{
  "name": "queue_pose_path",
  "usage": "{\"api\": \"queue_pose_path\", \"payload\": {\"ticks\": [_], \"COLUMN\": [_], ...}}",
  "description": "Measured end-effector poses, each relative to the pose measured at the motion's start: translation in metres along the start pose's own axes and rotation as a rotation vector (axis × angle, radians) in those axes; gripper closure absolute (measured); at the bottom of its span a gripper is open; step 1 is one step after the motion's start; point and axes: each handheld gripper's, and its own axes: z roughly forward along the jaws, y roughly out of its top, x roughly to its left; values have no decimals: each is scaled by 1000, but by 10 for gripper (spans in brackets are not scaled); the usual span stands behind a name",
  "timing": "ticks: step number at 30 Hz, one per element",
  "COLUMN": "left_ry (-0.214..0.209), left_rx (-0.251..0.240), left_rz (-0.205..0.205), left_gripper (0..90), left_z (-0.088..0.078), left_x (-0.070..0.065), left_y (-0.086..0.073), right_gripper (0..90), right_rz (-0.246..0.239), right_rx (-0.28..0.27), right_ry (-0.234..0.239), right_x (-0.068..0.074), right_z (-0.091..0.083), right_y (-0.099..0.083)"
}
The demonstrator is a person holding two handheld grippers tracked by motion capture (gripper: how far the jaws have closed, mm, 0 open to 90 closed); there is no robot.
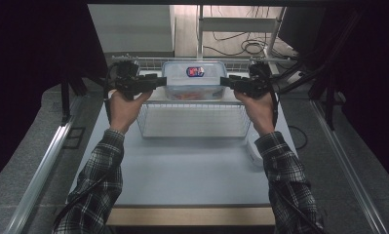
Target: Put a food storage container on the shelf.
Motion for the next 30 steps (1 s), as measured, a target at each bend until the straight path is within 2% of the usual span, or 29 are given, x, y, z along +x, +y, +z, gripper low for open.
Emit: {"api": "queue_pose_path", "payload": {"ticks": [6,9,18,26,28,30], "left_ry": [-23,-29,-50,-36,-36,-40], "left_rx": [-16,-18,-33,-18,-4,28], "left_rz": [24,43,66,121,133,128], "left_gripper": [471,455,385,294,273,257], "left_z": [-8,-12,-19,-21,-21,-21], "left_x": [-6,-9,-14,-21,-23,-26], "left_y": [-4,-9,-27,-51,-58,-65], "right_gripper": [490,470,405,310,280,250], "right_rz": [-41,-53,-92,-139,-147,-155], "right_rx": [-11,-18,-17,-7,-10,-9], "right_ry": [4,14,24,46,51,53], "right_x": [3,5,9,21,23,25], "right_z": [-10,-16,-25,-29,-31,-32], "right_y": [-3,-8,-21,-38,-43,-49]}}
